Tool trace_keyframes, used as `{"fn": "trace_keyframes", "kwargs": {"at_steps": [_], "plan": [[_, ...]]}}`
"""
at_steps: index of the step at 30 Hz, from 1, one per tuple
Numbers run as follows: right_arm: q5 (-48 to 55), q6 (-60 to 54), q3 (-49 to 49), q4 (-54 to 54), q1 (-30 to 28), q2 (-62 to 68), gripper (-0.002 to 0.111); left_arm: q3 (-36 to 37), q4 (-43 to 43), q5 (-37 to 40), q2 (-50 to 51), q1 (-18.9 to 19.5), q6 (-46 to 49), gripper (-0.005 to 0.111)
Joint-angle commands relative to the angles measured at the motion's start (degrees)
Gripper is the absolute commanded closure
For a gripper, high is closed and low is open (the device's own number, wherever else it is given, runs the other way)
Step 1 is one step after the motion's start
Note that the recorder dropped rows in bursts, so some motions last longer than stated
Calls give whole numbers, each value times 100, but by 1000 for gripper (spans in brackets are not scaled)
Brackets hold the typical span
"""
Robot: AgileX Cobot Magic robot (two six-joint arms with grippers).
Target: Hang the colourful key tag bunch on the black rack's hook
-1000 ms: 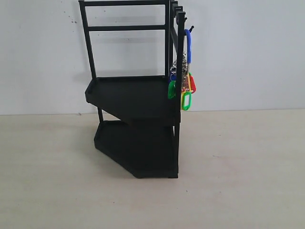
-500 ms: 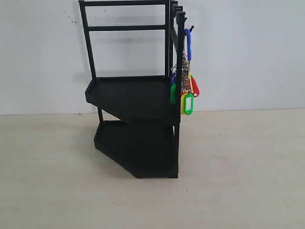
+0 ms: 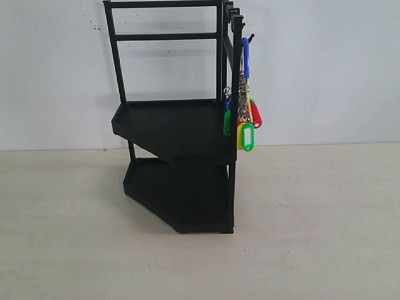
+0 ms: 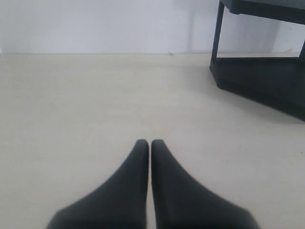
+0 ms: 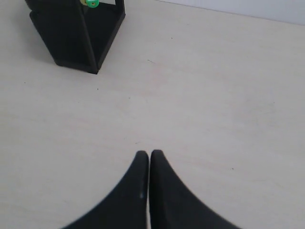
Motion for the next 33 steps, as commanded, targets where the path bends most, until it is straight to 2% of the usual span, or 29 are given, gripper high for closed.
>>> {"fn": "trace_keyframes", "kwargs": {"at_steps": [1,4,7,13,17,20,26,33], "plan": [[-103,94,24,-22,-149,-53,108,-8,-52,-75,-12,21,-60,102],[-662,156,177,-53,-378,-219,108,-8,-52,-75,-12,21,-60,102],[-1959,156,742,-233,-671,-545,108,-8,-52,-75,-12,21,-60,102],[-5159,156,2599,-274,-1178,-1361,108,-8,-52,-75,-12,21,-60,102],[-6340,156,3848,-274,-1397,-1696,108,-8,-52,-75,-12,21,-60,102],[-6799,212,4460,-224,-1522,-1828,108,-8,-52,-75,-12,21,-60,102],[-6974,635,5273,-210,-1587,-2224,108,-8,-52,-75,-12,21,-60,102],[-6658,949,5292,-199,-1631,-2807,108,-8,-52,-75,-12,21,-60,102]]}}
